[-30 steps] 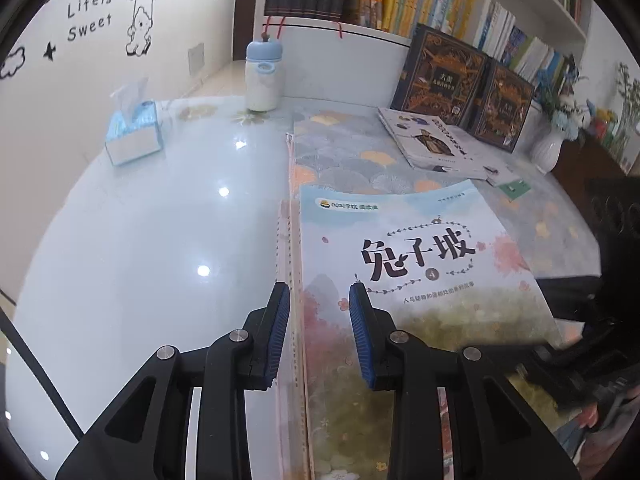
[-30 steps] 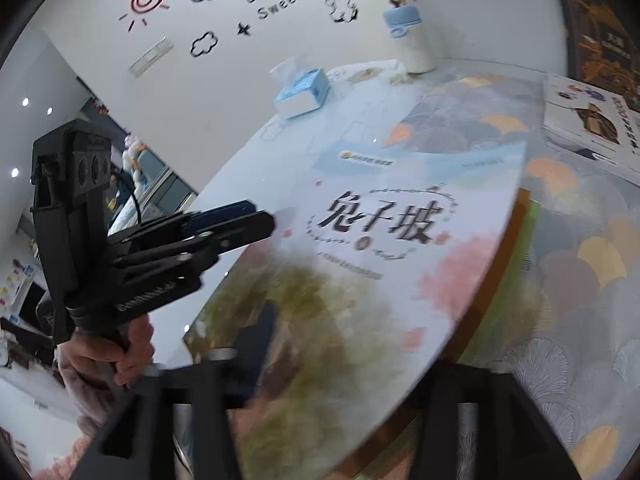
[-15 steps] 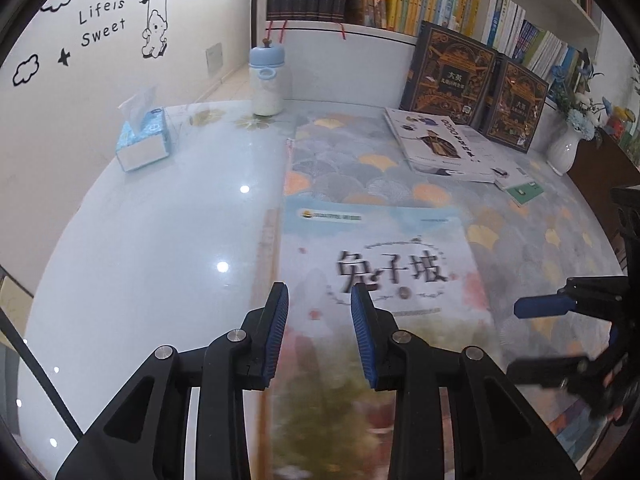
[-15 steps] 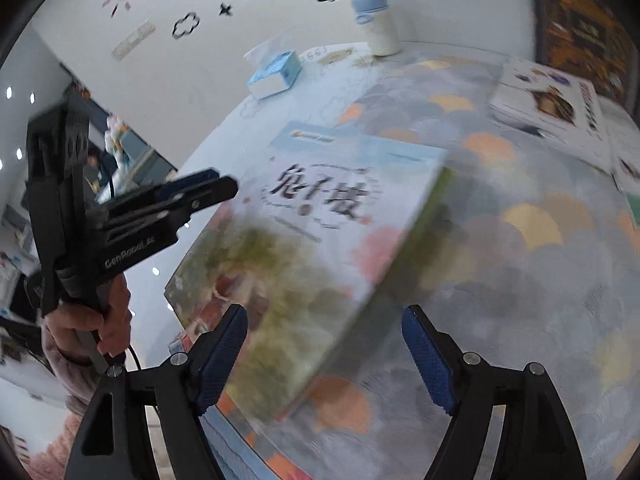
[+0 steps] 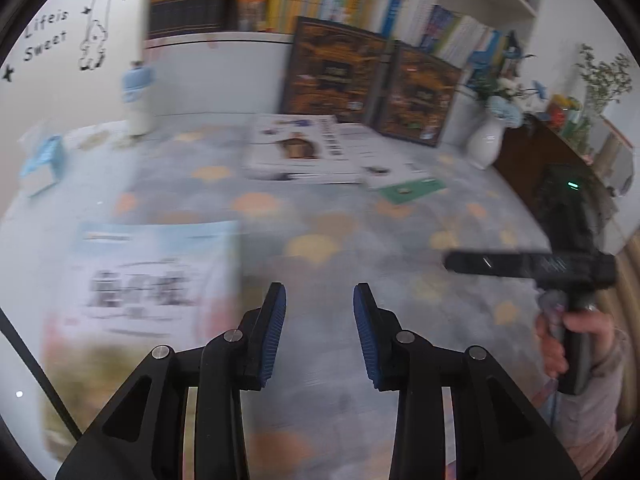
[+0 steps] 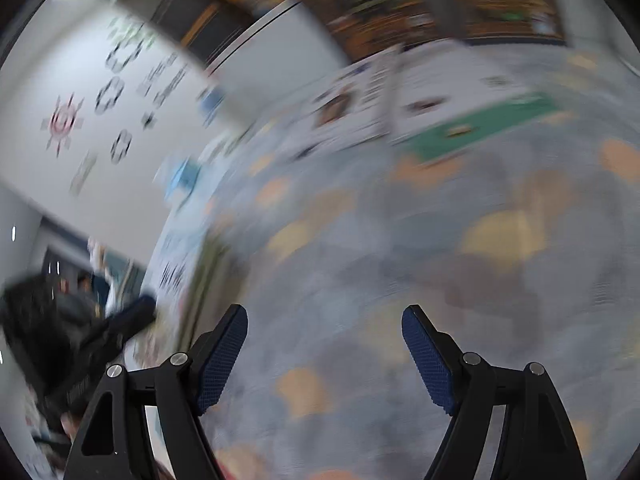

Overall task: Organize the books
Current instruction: 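Move both tools to the white QR-code book and close the right tool on its edge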

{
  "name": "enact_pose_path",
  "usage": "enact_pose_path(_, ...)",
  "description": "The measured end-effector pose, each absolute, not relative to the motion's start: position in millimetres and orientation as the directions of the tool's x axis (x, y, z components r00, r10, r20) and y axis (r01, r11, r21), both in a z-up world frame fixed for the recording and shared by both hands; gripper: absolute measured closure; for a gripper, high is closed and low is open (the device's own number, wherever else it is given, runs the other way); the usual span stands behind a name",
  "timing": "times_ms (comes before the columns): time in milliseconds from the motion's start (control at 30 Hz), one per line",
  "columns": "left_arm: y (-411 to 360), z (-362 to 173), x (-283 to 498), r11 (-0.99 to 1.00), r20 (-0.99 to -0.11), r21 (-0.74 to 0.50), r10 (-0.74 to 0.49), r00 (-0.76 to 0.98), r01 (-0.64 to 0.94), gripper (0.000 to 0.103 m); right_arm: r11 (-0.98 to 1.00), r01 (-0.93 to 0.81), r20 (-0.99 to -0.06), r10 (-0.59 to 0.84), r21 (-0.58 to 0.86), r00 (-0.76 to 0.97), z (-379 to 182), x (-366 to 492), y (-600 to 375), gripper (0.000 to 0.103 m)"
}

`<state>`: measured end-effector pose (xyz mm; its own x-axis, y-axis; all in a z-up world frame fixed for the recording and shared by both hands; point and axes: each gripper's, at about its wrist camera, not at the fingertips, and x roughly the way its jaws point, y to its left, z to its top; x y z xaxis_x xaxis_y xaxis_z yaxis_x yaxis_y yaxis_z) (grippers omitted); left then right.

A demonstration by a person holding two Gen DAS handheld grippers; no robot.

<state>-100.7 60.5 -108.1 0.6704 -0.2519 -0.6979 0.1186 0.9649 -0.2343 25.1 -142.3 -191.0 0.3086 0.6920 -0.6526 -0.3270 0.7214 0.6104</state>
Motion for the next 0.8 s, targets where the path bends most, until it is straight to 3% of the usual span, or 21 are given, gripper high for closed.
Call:
enact_pose_path(133, 15.3, -121.4, -88.0, 0.963, -0.696, -0.229, -0.263, 0.668, 0.141, 0.070, 0.709, -0.187, -0.615, 0.690, 0.680, 0.381, -206.3, 61.0, -204.7, 0.025)
enact_pose_path(233, -9.3, -141.7, -76.9, 0.969, -0.729, -0.193, -0.246, 0.639, 0.152, 0.070, 0.656, -0.129, -0.567, 0.722, 0.744, 0.396, -218.2, 88.4, -228.9, 0.037)
enact_pose_path(300, -18.9, -156.0, -72.9, 0.973, -0.763, -0.158, -0.229, 0.604, 0.169, 0.070, 0.631, -0.085, -0.556, 0.732, 0.771, 0.394, -229.9, 108.8, -233.0, 0.038)
enact_pose_path(367, -19.4, -164.8, -73.0, 0.972, -0.779, -0.161, -0.232, 0.582, 0.172, 0.070, 0.611, -0.066, -0.538, 0.739, 0.789, 0.405, -239.0, 127.3, -233.1, 0.045)
enact_pose_path(500, -8.1, -178.2, -67.8, 0.964, -0.804, -0.222, -0.265, 0.531, 0.145, 0.070, 0.585, -0.047, -0.514, 0.746, 0.810, 0.423, -239.5, 156.5, -231.3, 0.045)
enact_pose_path(533, -6.9, -179.5, -67.0, 0.964, -0.807, -0.225, -0.266, 0.528, 0.141, 0.070, 0.603, -0.061, -0.528, 0.739, 0.796, 0.418, -236.7, 163.0, -225.7, 0.042)
enact_pose_path(667, -4.4, -181.8, -67.6, 0.959, -0.805, -0.249, -0.284, 0.521, 0.137, 0.070, 0.608, -0.097, -0.533, 0.753, 0.788, 0.386, -228.2, 181.1, -199.9, 0.007)
enact_pose_path(800, -5.3, -181.6, -71.2, 0.958, -0.805, -0.250, -0.286, 0.519, 0.141, 0.070, 0.667, -0.122, -0.546, 0.689, 0.735, 0.476, -224.7, 181.7, -185.4, 0.003)
